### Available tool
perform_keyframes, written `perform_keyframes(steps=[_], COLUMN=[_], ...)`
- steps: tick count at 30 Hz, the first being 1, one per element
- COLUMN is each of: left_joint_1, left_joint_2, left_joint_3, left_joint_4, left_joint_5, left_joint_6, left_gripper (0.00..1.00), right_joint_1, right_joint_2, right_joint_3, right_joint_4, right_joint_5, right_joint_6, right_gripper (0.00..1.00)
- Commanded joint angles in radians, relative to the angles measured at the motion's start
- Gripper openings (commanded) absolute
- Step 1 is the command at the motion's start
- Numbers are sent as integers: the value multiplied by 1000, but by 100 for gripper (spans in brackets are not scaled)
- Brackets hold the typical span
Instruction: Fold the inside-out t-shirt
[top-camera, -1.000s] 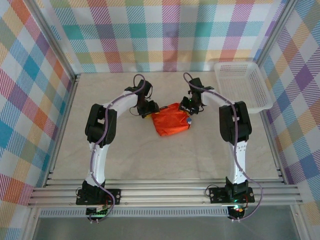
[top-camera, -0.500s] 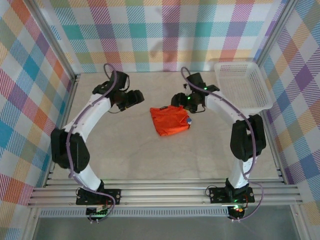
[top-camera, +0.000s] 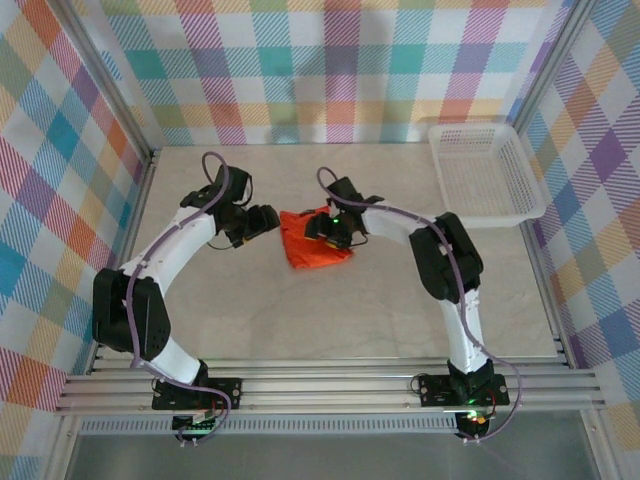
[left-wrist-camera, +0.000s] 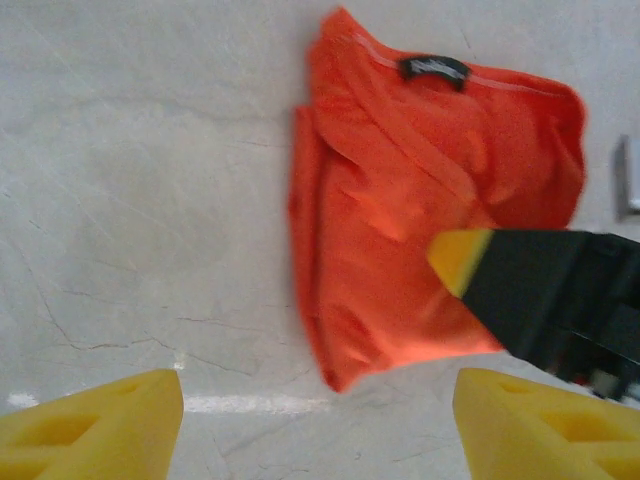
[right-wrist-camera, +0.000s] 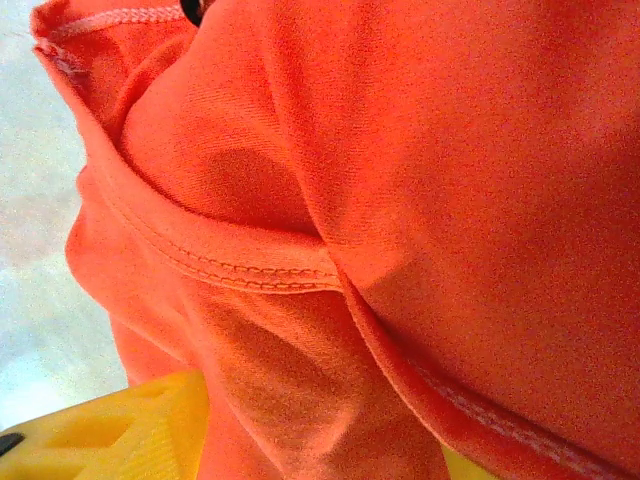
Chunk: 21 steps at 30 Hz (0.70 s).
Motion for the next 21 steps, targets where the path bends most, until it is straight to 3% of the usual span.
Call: perform_keyframes(steps=[1, 4, 9, 12, 15, 18, 21], left_joint_1=[26, 48, 65, 67, 67, 68, 65], left_joint_2=[-52, -87, -161, -181, -197, -228, -263], left_joint_3=[-15, -45, -128, -150, -150, -151, -150], left_joint_4=[27, 31, 75, 83, 67, 66, 76], left_joint_5=[13, 11, 15, 27, 16, -20, -101], left_joint_6=[-22, -49, -87, -80, -52, -24, -26], left_gripper=[72, 72, 73, 75, 75, 77, 100], right_joint_1=[52, 73, 91, 92, 87, 77, 58], right_joint_2=[149, 295, 644, 802, 786, 680, 558], right_joint_3=[70, 309, 925, 1205, 1194, 1078, 1003], right_joint_4=[98, 71, -110, -128, -49, 49, 60], right_joint_5=[85, 141, 184, 190, 170, 99, 5], right_joint_6=[257, 339, 418, 456, 433, 339, 227], right_gripper=[60, 60, 56, 55, 55, 65, 85])
